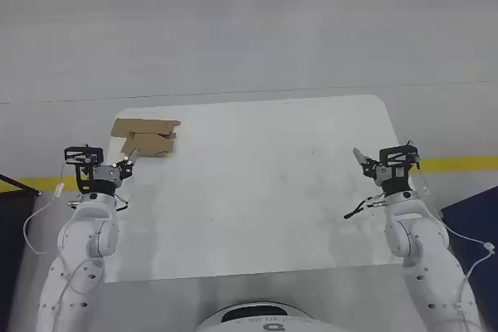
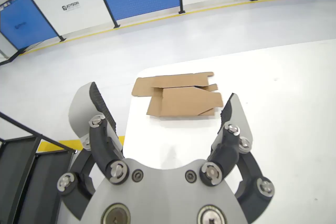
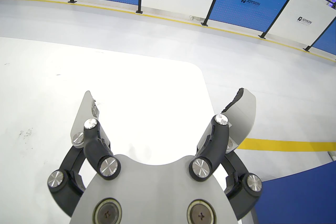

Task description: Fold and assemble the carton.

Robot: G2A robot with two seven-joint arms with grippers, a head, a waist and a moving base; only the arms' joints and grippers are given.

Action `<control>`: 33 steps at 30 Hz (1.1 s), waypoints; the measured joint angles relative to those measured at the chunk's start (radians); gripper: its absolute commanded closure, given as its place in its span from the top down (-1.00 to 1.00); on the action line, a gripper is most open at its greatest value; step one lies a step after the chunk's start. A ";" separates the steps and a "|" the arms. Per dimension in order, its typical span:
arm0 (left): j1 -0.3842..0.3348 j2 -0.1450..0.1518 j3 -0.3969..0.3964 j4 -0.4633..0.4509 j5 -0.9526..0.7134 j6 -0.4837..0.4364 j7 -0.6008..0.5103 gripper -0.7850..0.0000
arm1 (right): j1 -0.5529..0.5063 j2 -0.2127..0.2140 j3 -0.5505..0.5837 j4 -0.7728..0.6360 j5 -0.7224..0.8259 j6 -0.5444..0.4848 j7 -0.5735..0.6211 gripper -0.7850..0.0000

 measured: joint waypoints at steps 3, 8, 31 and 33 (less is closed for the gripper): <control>-0.033 0.007 -0.017 0.044 0.071 -0.029 -0.011 1.00 | 0.000 0.000 0.000 0.000 0.000 0.000 0.000 1.00; -0.053 0.014 -0.033 0.081 0.121 -0.081 -0.025 1.00 | 0.000 0.000 0.000 0.000 0.000 0.000 0.000 1.00; 0.005 0.071 -0.131 0.008 0.488 -0.505 0.072 1.00 | 0.000 0.000 0.000 0.000 0.000 0.000 0.000 1.00; -0.024 0.074 -0.116 0.041 0.503 -0.548 0.072 1.00 | 0.000 0.000 0.000 0.000 0.000 0.000 0.000 1.00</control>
